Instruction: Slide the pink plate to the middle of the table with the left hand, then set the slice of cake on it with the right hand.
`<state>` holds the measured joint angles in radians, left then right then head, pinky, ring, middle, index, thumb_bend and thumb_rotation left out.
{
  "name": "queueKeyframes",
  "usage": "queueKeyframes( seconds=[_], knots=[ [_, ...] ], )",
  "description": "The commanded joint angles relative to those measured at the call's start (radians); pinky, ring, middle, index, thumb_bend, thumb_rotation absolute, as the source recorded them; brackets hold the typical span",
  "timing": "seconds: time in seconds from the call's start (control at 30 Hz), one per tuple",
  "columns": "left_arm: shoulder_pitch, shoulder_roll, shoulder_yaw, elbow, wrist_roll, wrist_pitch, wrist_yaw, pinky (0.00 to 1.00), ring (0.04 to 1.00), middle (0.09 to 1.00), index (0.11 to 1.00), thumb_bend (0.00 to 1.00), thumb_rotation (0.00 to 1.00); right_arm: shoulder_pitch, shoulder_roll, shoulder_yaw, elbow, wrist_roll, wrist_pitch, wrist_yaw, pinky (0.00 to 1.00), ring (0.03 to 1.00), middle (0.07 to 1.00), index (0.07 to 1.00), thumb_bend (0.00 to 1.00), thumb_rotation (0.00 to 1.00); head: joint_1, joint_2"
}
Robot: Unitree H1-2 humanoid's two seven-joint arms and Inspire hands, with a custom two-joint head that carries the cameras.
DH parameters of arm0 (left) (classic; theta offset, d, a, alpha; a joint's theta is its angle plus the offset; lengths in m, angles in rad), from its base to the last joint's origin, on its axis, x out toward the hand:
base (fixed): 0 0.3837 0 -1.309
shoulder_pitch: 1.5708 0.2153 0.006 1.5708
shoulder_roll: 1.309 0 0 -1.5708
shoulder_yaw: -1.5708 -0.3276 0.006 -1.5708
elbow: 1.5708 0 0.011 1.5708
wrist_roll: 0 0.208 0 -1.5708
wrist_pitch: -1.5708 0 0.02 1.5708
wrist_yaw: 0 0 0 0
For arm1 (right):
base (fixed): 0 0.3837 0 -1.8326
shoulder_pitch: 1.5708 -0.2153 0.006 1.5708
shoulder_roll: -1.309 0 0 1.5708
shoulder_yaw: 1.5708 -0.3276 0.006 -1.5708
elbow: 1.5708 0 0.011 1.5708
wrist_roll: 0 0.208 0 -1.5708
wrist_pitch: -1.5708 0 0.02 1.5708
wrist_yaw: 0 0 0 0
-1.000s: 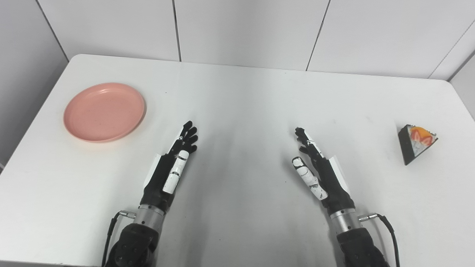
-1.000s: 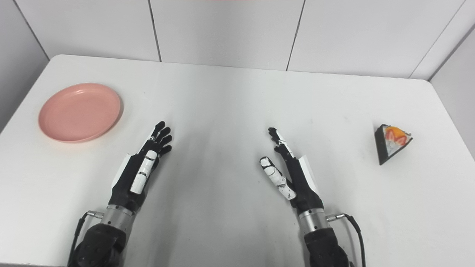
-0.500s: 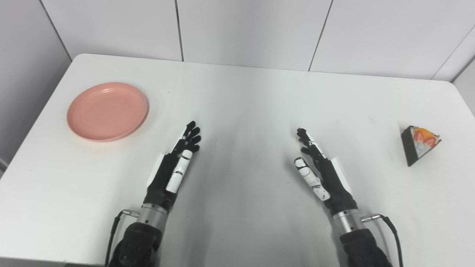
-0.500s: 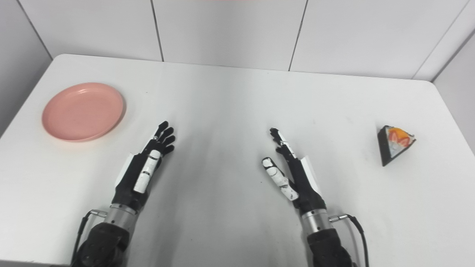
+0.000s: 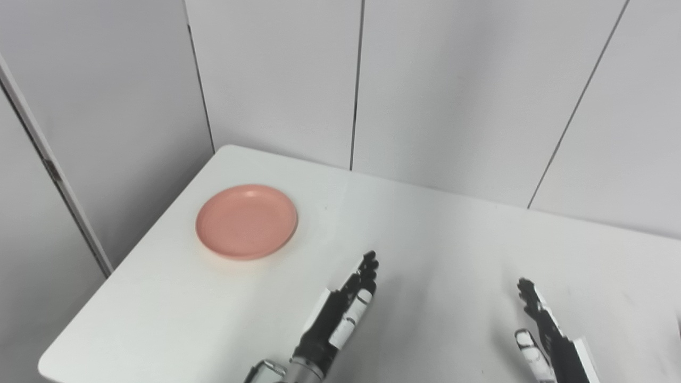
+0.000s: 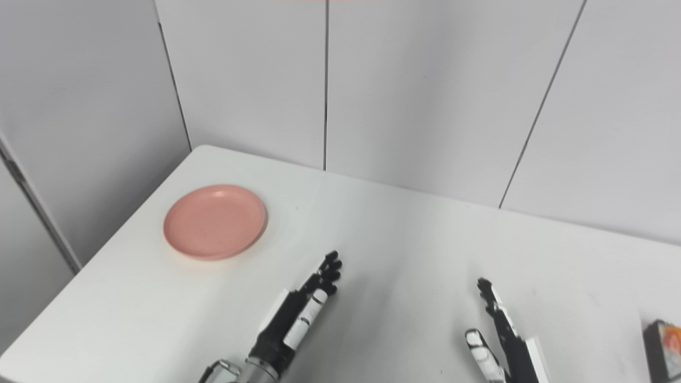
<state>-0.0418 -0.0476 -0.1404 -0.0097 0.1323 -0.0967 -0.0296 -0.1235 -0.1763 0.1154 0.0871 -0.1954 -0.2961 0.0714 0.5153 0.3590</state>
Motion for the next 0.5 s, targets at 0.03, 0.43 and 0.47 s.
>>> queueKeyframes(
  seconds=[0.03,0.43,0.47],
  knots=[
    [0.03,-0.016,-0.013,0.074,-0.002,-0.02,0.006,0.93,0.962,0.975,0.957,0.41,1.0,0.029,-0.014,-0.009,0.043,0.012,-0.014,0.004,0.98,0.968,0.964,0.959,0.34,1.0,0.002,-0.001],
    [0.029,-0.024,-0.018,0.073,-0.005,-0.007,0.007,0.93,0.968,0.978,0.962,0.43,1.0,0.033,-0.017,-0.013,0.026,0.0,0.01,0.009,1.0,0.979,0.975,0.97,0.3,1.0,0.004,0.005],
    [0.027,-0.024,-0.017,0.07,-0.004,-0.002,0.008,0.93,0.969,0.978,0.962,0.42,1.0,0.032,-0.016,-0.013,0.026,0.001,0.011,0.01,1.0,0.979,0.974,0.97,0.3,1.0,0.004,0.008]
  ],
)
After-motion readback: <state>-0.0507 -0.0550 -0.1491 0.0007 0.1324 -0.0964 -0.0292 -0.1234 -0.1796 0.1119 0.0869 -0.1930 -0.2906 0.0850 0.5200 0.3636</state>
